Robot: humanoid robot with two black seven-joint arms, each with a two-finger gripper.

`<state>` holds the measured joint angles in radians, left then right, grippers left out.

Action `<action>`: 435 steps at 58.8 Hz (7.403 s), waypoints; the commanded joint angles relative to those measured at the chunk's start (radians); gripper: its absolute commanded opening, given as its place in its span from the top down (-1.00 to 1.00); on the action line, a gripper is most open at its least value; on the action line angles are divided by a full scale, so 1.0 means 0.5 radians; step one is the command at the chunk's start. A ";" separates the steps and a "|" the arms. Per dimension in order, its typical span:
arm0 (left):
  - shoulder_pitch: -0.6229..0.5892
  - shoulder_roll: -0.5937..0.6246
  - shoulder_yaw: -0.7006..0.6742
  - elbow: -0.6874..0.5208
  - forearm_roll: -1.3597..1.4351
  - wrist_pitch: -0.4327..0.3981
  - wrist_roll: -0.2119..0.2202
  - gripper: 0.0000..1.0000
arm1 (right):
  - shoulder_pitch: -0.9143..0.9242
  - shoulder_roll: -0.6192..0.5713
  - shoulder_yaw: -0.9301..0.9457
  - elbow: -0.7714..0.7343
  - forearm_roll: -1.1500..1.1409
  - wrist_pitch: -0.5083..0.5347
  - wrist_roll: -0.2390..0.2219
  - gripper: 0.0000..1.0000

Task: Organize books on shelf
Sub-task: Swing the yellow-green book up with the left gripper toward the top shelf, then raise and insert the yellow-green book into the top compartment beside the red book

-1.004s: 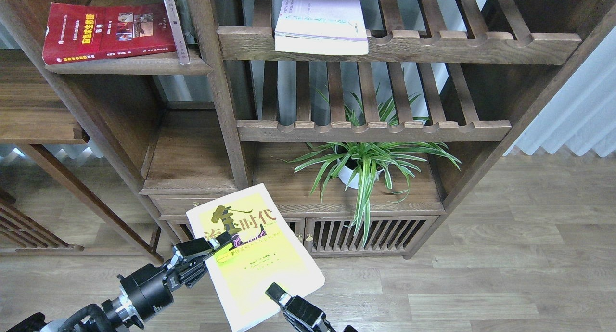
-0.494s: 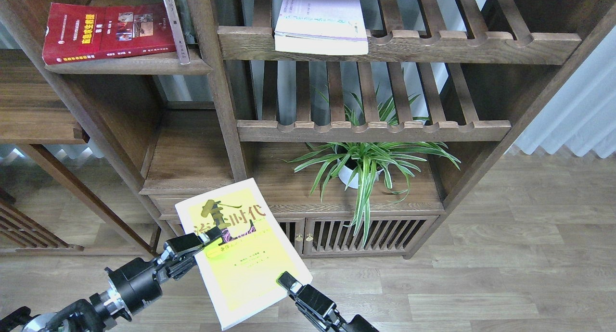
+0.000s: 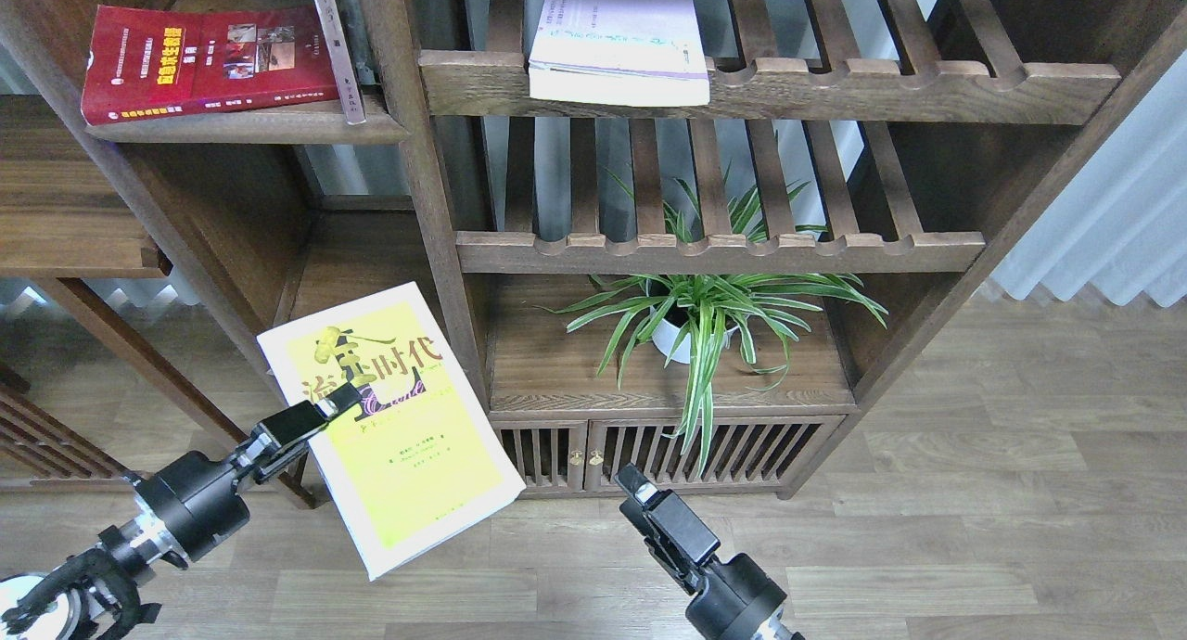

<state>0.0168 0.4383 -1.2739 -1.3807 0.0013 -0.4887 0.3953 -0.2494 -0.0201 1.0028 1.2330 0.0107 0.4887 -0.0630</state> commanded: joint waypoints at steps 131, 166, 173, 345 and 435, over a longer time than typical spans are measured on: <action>-0.181 -0.610 -1.180 -0.006 0.740 0.000 0.187 0.96 | 0.241 0.040 -0.018 -0.159 0.000 0.000 0.003 -0.97; -0.522 -0.576 -0.996 0.000 0.571 0.000 0.187 0.95 | 0.256 0.040 -0.008 -0.171 0.000 0.000 0.003 -0.97; -0.283 -0.600 -0.901 0.031 0.580 0.000 0.187 0.95 | 0.256 0.040 -0.005 -0.165 0.003 0.000 0.003 -0.97; 0.289 -0.395 -0.403 -0.006 0.381 0.000 -0.588 0.96 | 0.352 0.040 -0.024 -0.420 0.058 0.000 0.077 -0.97; -1.000 0.498 -0.496 -0.006 0.329 0.000 -0.150 0.97 | 0.395 0.040 -0.021 -0.417 0.058 0.000 0.089 -0.97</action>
<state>-0.4232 0.6804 -1.5551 -1.3836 0.1662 -0.4888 0.3019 -0.0521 0.0000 0.9925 1.0229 0.0398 0.4887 -0.0175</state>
